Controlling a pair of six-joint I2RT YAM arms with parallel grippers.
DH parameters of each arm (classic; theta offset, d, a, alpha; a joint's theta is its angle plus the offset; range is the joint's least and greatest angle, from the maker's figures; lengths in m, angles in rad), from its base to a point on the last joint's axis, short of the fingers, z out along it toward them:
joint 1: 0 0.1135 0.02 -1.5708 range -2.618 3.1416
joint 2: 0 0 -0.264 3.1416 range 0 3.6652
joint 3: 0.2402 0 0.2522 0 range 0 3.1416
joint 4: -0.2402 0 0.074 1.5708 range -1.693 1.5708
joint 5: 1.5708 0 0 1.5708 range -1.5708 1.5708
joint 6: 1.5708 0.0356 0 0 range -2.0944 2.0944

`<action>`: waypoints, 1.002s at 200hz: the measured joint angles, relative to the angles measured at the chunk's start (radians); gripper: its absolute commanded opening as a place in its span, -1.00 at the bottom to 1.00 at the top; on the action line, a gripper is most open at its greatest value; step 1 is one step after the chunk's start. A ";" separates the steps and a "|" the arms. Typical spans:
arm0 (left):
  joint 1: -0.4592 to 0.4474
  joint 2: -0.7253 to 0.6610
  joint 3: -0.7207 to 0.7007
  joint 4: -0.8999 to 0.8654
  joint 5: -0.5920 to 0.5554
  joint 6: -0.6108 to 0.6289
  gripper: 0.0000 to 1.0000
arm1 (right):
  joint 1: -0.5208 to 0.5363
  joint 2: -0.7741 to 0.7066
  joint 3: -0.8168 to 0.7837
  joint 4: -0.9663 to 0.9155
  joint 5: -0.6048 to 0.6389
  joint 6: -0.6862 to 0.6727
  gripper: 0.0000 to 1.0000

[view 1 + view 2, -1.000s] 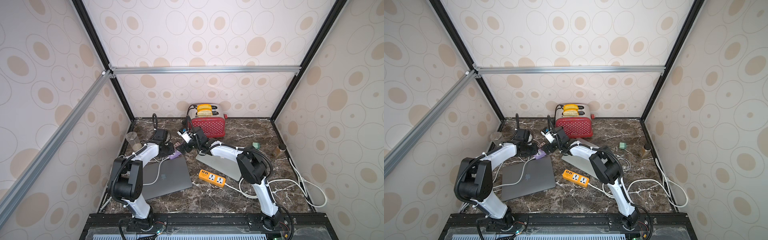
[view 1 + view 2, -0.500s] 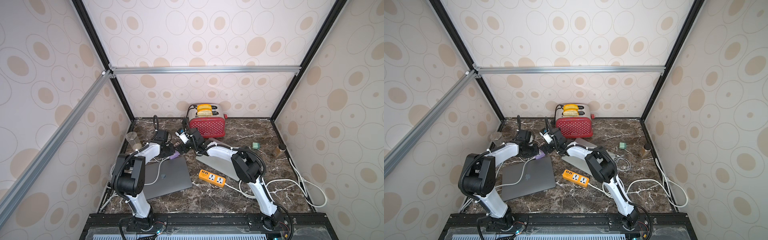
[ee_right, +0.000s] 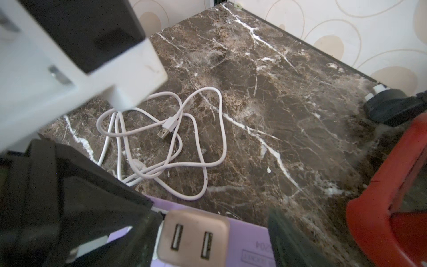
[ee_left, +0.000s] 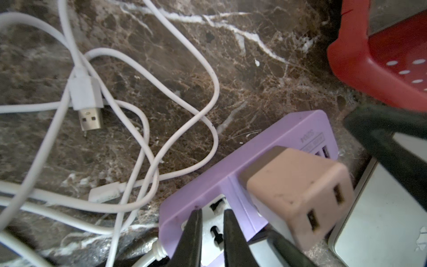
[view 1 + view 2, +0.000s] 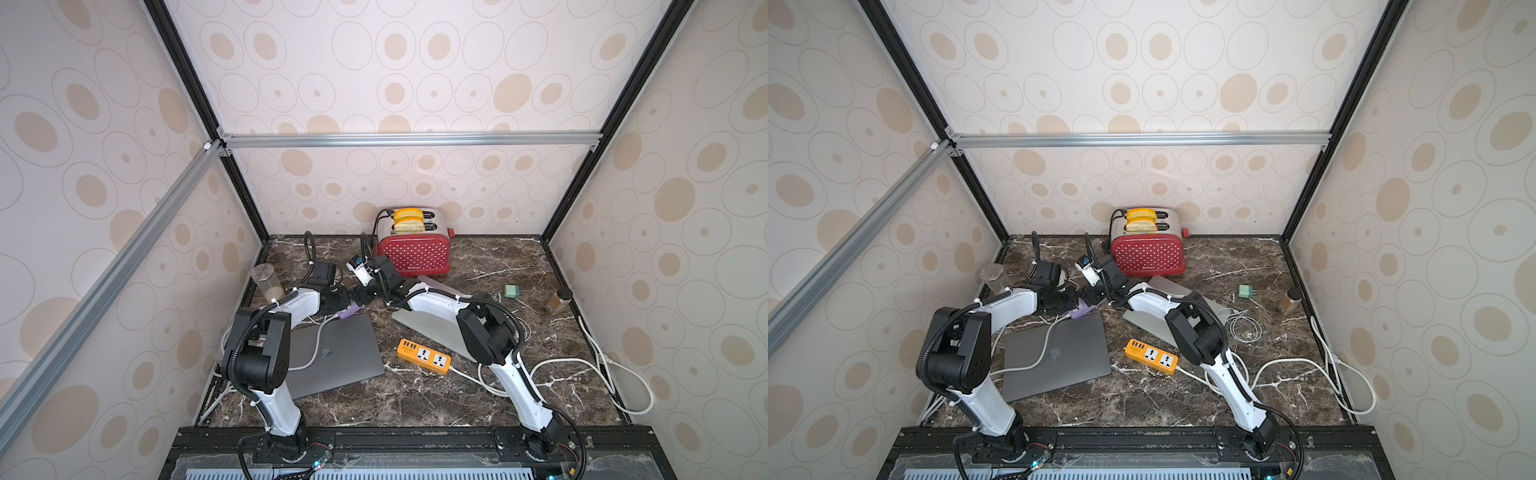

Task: Unplug the laptop charger
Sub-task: Remove the plug from the socket.

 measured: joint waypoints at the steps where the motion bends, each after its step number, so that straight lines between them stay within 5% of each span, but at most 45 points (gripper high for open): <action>1: 0.000 0.000 0.000 0.000 0.000 0.000 -0.61 | 0.001 0.000 0.001 -0.002 0.002 -0.002 0.43; 91: 0.000 -0.010 -0.024 0.033 0.006 -0.006 -0.59 | 0.009 0.002 0.002 -0.018 0.026 0.011 0.12; 200: 0.000 -0.017 -0.046 0.064 0.006 -0.007 -0.60 | 0.015 0.002 0.026 -0.072 0.055 0.003 0.10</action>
